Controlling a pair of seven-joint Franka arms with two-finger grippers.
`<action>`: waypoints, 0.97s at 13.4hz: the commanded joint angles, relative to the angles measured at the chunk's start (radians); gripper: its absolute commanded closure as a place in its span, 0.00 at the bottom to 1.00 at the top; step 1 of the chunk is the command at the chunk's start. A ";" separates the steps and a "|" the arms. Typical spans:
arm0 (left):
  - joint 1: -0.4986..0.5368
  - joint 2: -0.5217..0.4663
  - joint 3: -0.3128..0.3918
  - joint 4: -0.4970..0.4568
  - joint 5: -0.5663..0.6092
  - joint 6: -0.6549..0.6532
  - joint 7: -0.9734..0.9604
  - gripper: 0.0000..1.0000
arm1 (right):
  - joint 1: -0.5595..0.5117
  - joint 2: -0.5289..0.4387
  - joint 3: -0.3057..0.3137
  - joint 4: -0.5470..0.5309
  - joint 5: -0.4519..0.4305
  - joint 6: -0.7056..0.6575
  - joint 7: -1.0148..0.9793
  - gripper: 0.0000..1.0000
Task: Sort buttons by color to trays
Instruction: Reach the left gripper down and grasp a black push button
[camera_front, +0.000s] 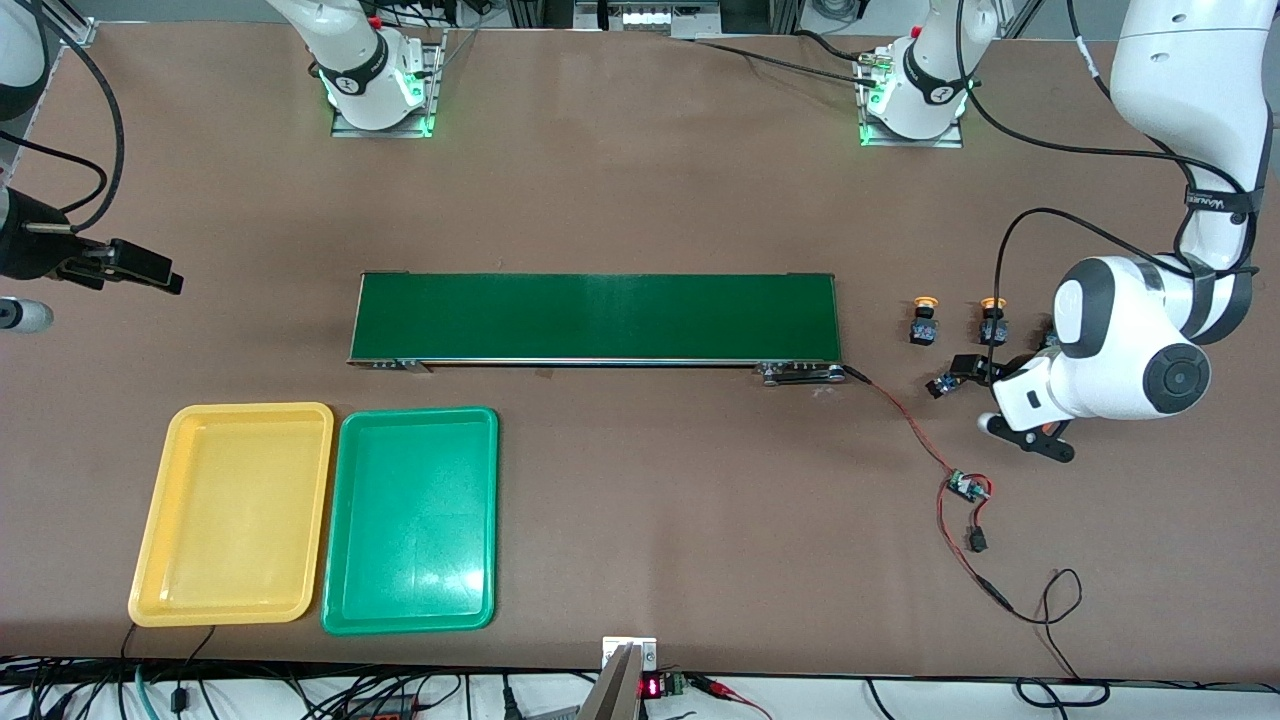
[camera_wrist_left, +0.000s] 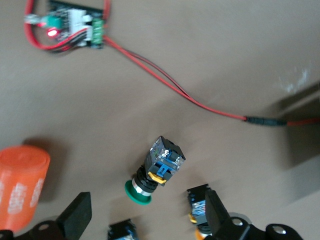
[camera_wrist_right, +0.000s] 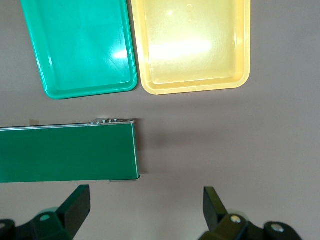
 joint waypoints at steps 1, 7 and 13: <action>-0.001 0.012 0.001 -0.001 -0.014 0.045 0.222 0.00 | -0.009 0.001 0.006 0.013 0.013 -0.015 -0.003 0.00; -0.008 0.016 -0.014 -0.122 -0.009 0.134 0.385 0.00 | -0.009 0.001 0.006 0.013 0.013 -0.013 -0.011 0.00; -0.006 0.036 -0.014 -0.147 -0.006 0.195 0.394 0.01 | -0.006 0.001 0.006 0.012 0.013 -0.015 0.000 0.00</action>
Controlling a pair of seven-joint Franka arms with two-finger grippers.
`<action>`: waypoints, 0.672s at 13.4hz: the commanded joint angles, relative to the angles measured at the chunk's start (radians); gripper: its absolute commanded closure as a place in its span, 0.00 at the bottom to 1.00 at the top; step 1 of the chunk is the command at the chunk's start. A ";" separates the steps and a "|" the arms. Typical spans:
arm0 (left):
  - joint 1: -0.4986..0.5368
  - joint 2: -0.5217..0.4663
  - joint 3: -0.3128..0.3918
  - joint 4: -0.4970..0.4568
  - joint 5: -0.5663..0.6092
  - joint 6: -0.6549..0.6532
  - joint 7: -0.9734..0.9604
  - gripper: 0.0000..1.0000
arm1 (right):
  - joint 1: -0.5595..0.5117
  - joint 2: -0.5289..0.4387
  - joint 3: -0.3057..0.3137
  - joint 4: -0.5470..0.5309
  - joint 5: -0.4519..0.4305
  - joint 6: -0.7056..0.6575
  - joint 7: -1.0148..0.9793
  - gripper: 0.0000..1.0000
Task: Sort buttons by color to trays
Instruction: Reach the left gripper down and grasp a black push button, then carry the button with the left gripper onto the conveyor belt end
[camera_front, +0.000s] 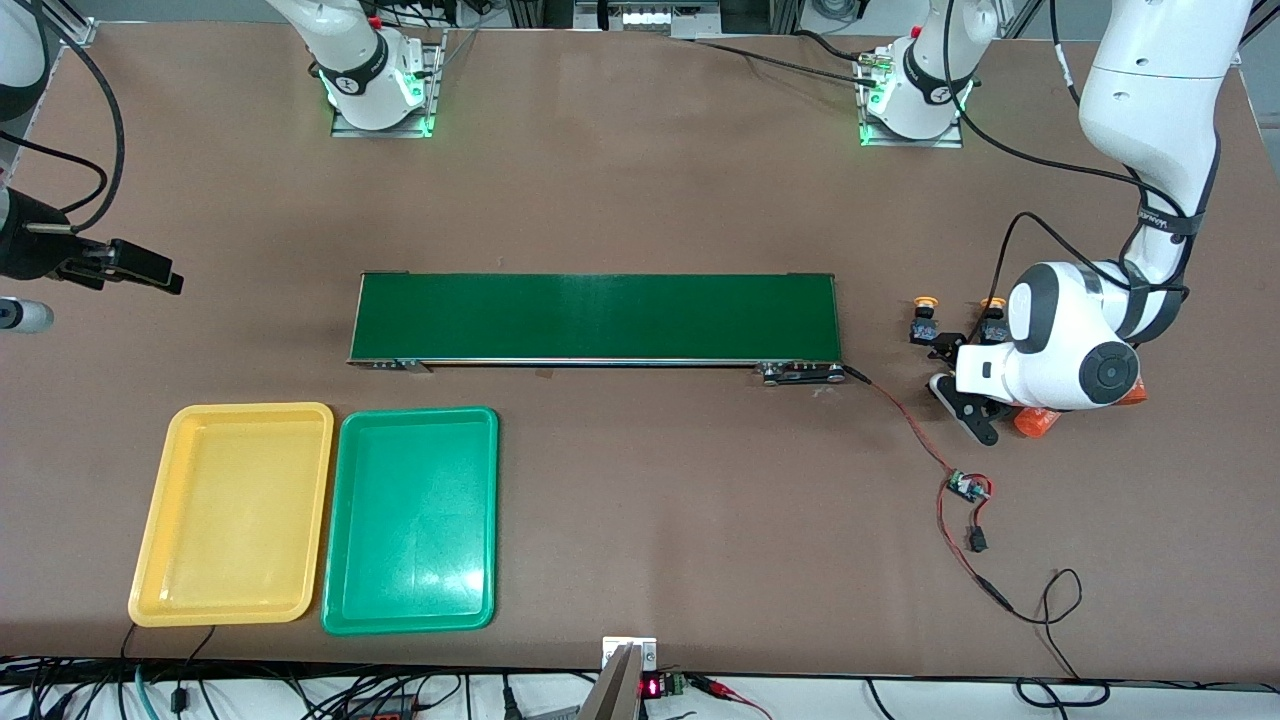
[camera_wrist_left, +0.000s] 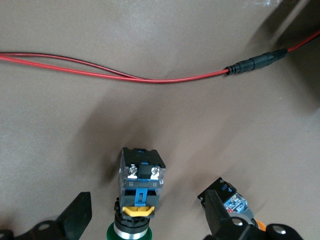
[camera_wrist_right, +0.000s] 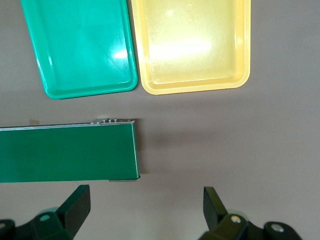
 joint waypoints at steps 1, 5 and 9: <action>-0.003 0.008 0.003 -0.010 -0.006 0.039 0.026 0.02 | -0.006 0.002 0.006 0.013 0.013 -0.013 0.000 0.00; -0.003 0.034 0.003 -0.013 -0.005 0.077 0.028 0.05 | -0.003 0.002 0.007 0.013 0.013 -0.013 0.001 0.00; -0.001 0.039 0.003 -0.013 -0.005 0.091 0.069 0.37 | -0.001 0.002 0.007 0.012 0.014 -0.013 0.003 0.00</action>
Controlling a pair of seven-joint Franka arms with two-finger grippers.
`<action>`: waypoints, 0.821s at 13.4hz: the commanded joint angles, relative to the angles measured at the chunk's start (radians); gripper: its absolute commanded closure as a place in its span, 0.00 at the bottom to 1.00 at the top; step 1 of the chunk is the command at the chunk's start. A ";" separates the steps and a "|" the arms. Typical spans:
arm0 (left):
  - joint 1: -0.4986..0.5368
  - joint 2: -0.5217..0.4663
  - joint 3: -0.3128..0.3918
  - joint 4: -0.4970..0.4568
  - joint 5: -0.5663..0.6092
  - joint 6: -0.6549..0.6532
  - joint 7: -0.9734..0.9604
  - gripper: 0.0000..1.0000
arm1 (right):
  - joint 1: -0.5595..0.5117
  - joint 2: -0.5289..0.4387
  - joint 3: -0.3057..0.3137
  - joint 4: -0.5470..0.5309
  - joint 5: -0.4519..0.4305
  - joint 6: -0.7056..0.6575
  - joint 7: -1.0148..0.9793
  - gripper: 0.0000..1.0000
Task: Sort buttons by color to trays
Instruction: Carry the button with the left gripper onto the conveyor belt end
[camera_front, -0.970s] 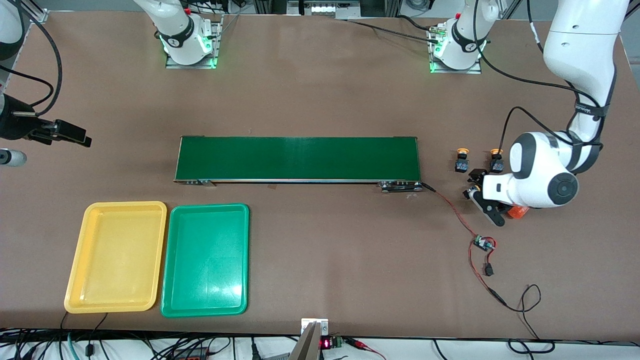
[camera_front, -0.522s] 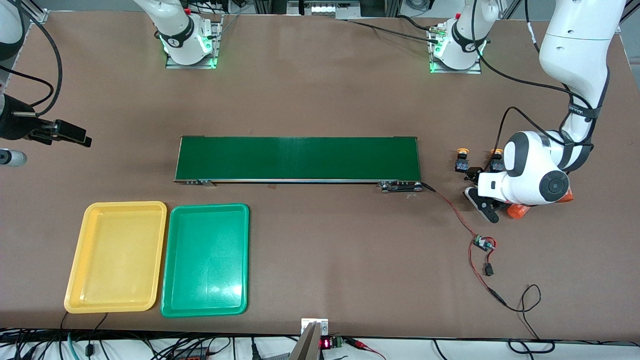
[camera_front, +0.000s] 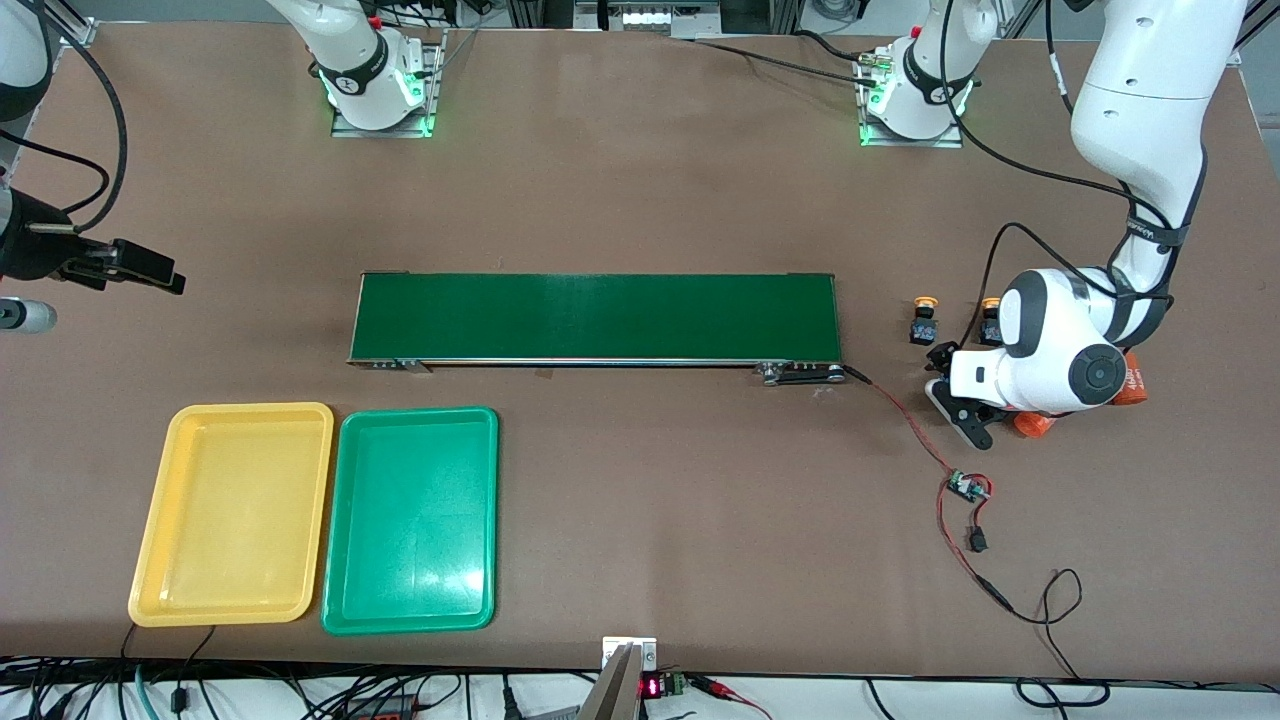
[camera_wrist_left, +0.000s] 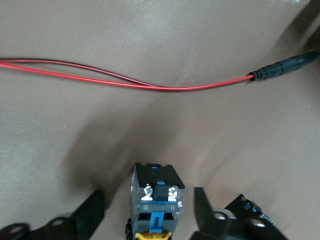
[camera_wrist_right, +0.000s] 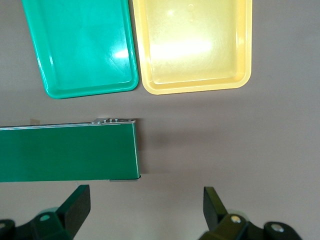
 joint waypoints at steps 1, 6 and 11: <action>-0.003 -0.006 0.002 -0.003 -0.005 0.017 0.104 0.61 | -0.004 0.002 0.006 0.012 0.013 -0.013 0.003 0.00; -0.003 -0.072 -0.002 0.003 0.107 0.016 0.120 1.00 | -0.007 0.002 0.006 0.012 0.013 -0.015 0.003 0.00; -0.020 -0.208 -0.110 -0.025 0.058 -0.130 -0.098 1.00 | -0.008 0.002 0.006 0.012 0.013 -0.015 0.000 0.00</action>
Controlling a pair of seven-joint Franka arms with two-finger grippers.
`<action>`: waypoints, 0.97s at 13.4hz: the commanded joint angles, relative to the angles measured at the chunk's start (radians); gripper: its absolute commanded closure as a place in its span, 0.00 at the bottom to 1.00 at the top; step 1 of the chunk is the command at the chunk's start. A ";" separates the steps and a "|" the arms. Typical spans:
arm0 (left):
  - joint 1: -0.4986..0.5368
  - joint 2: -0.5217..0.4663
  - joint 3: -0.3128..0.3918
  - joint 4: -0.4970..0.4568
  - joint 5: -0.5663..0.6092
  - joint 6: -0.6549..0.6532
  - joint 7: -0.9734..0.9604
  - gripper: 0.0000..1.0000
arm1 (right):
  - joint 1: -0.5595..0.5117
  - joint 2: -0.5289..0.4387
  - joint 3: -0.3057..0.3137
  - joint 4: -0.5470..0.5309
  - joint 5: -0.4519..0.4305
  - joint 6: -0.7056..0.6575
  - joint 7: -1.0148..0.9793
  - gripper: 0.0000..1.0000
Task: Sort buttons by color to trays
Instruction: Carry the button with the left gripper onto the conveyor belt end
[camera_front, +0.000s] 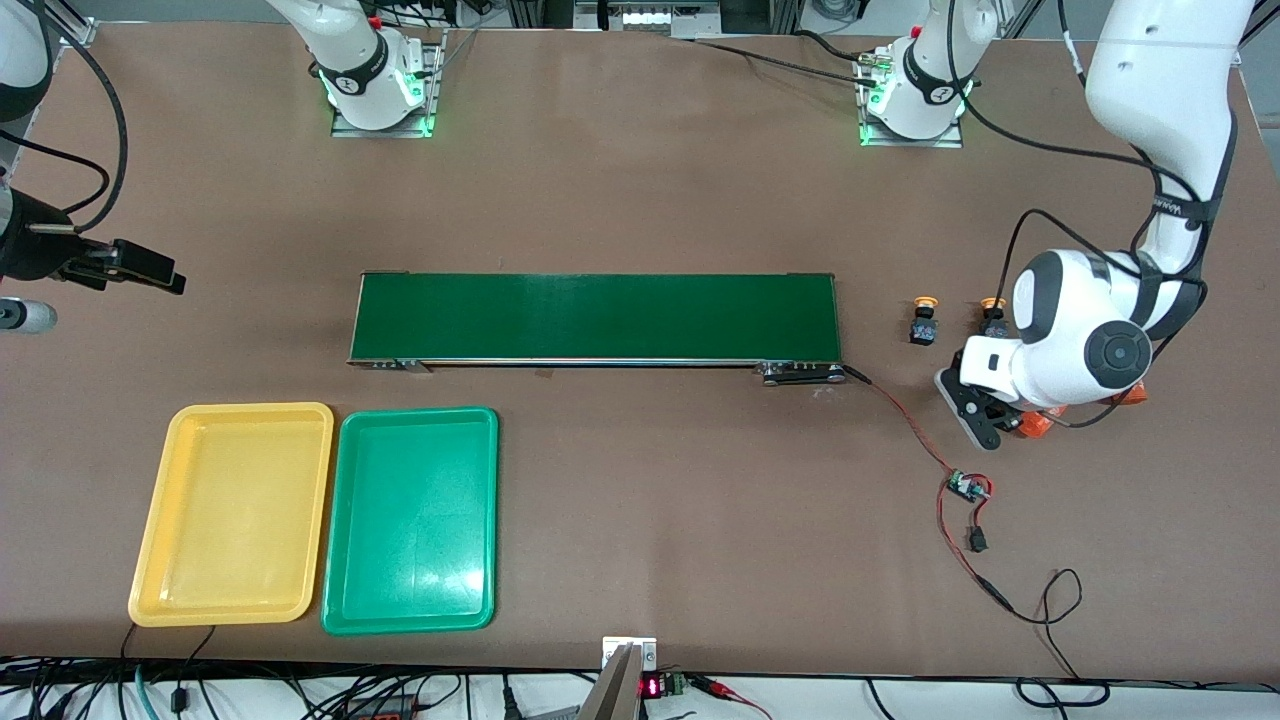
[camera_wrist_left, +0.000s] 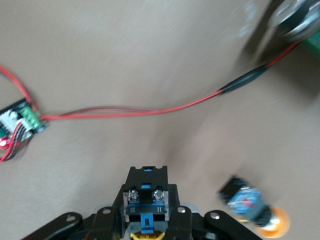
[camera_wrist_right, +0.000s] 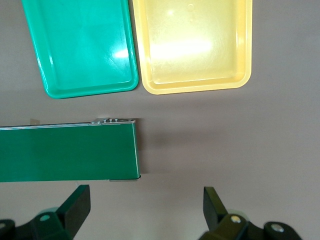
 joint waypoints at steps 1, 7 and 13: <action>-0.054 -0.092 -0.060 -0.044 -0.016 -0.088 -0.267 1.00 | -0.008 0.002 0.006 0.012 0.013 -0.014 0.000 0.00; -0.169 -0.133 -0.166 -0.120 -0.025 -0.086 -0.951 1.00 | -0.013 0.002 0.006 0.012 0.013 -0.016 -0.006 0.00; -0.184 -0.112 -0.215 -0.134 -0.025 0.022 -1.152 1.00 | -0.010 0.002 0.006 0.010 0.010 -0.014 -0.008 0.00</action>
